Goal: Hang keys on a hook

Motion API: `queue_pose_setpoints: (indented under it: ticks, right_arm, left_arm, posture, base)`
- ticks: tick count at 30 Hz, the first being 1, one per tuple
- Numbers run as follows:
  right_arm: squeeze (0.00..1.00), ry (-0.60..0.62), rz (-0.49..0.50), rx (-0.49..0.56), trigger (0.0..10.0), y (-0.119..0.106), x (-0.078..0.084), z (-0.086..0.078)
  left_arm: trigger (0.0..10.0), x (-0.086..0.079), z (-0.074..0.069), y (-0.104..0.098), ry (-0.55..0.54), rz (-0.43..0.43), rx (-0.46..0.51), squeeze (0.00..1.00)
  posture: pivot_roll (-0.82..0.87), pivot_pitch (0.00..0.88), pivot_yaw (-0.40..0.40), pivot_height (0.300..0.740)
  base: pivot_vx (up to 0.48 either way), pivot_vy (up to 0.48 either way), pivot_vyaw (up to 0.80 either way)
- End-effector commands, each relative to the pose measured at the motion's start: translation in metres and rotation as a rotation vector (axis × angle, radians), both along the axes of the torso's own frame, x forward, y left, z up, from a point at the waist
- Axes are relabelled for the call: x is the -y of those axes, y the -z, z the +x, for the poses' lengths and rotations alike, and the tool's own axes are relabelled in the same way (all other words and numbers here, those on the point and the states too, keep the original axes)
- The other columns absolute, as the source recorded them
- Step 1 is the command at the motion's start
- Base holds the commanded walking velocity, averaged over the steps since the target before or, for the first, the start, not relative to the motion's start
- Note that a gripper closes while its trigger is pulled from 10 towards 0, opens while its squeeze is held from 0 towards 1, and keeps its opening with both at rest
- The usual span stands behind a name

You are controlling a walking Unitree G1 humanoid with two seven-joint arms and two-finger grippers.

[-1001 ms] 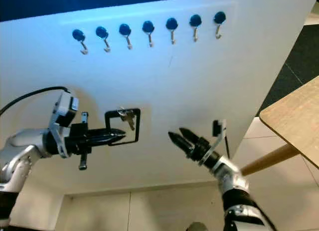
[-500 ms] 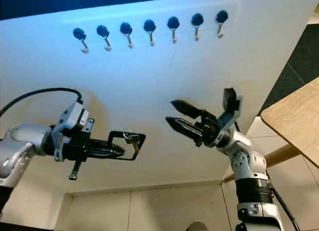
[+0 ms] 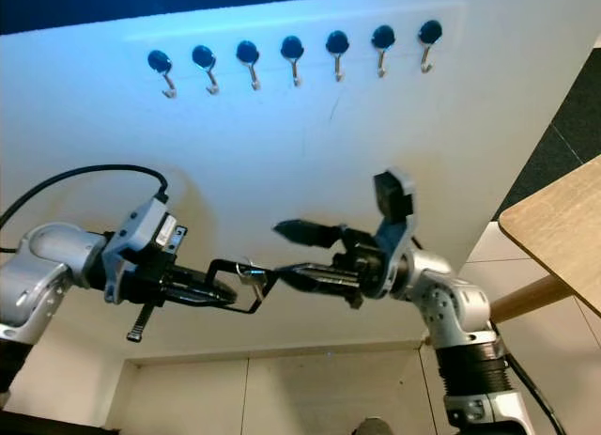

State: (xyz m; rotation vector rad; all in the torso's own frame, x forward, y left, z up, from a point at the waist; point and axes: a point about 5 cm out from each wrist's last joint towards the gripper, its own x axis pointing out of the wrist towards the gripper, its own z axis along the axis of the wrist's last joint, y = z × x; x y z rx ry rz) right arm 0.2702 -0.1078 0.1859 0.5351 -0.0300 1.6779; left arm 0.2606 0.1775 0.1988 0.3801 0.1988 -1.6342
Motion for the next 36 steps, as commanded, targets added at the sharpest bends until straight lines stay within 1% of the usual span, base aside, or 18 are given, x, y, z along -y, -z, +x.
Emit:
queue_pose_setpoints:
  ticks: [1,8,22,23,24,26,27,29,30,31,32,36]
  right_arm:
    - [0.00,-0.053,0.011,-0.008,10.0,0.001,-0.008,-0.006]
    - [0.00,-0.086,-0.006,-0.029,10.0,0.004,-0.019,-0.010]
    - [0.00,-0.124,-0.017,-0.043,10.0,0.005,-0.020,-0.014]
    - [0.00,-0.130,-0.017,-0.044,4.2,0.005,-0.020,-0.014]
    - [0.00,-0.136,-0.016,-0.046,1.1,0.005,-0.020,-0.015]
    - [0.00,-0.137,-0.016,-0.046,1.1,0.006,-0.020,-0.015]
    - [0.00,-0.137,-0.018,-0.045,0.1,0.006,-0.020,-0.015]
    - [0.00,-0.137,-0.019,-0.044,0.2,0.006,-0.020,-0.015]
    - [0.00,-0.129,-0.028,-0.038,4.9,0.006,-0.020,-0.014]
    - [0.00,-0.129,-0.028,-0.038,4.9,0.006,-0.020,-0.014]
    - [0.00,-0.123,-0.033,-0.035,10.0,0.007,-0.021,-0.014]
    - [0.00,-0.099,-0.063,-0.017,10.0,0.007,-0.021,-0.013]
  left_arm:
    - [10.0,-0.005,0.001,-0.001,0.001,0.036,0.001,0.00]
    - [10.0,-0.004,0.002,-0.002,0.017,0.037,0.005,0.00]
    - [10.0,0.000,0.004,-0.001,0.018,0.017,0.008,0.00]
    - [10.0,0.000,0.004,-0.001,0.017,0.016,0.009,0.00]
    - [10.0,0.000,0.004,-0.001,0.017,0.013,0.009,0.00]
    - [10.0,0.000,0.004,-0.001,0.016,0.011,0.009,0.00]
    - [10.0,0.000,0.004,-0.001,0.016,0.011,0.010,0.00]
    - [10.0,0.000,0.004,-0.001,0.016,0.011,0.010,0.00]
    - [10.0,0.000,0.004,-0.001,0.018,0.010,0.010,0.00]
    - [10.0,0.000,0.004,-0.001,0.018,0.010,0.010,0.00]
    - [10.0,0.000,0.004,-0.001,0.019,0.010,0.009,0.00]
    - [10.0,0.001,0.004,-0.001,0.019,0.009,0.011,0.00]
  posture:
    - [-0.09,0.117,0.092,0.740]
    - [-0.09,0.117,0.092,0.740]
    - [-0.09,0.118,0.087,0.740]
    - [-0.09,0.118,0.087,0.740]
    - [-0.09,0.115,0.086,0.740]
    - [-0.09,0.115,0.086,0.740]
    - [-0.09,0.115,0.086,0.740]
    - [-0.09,0.115,0.086,0.740]
    - [-0.09,0.113,0.085,0.740]
    - [-0.09,0.113,0.085,0.740]
    - [-0.09,0.113,0.085,0.740]
    - [-0.10,0.120,0.085,0.740]
  base:
    - [0.000,0.000,0.00]
    - [0.000,0.000,0.00]
    - [0.000,0.000,0.00]
    - [0.000,0.000,0.00]
    - [0.000,0.000,0.00]
    - [0.000,0.000,0.00]
    - [0.000,0.000,0.00]
    - [0.000,0.000,0.00]
    - [0.000,0.000,0.00]
    - [0.000,0.000,0.00]
    - [0.000,0.000,0.00]
    - [0.000,0.000,0.00]
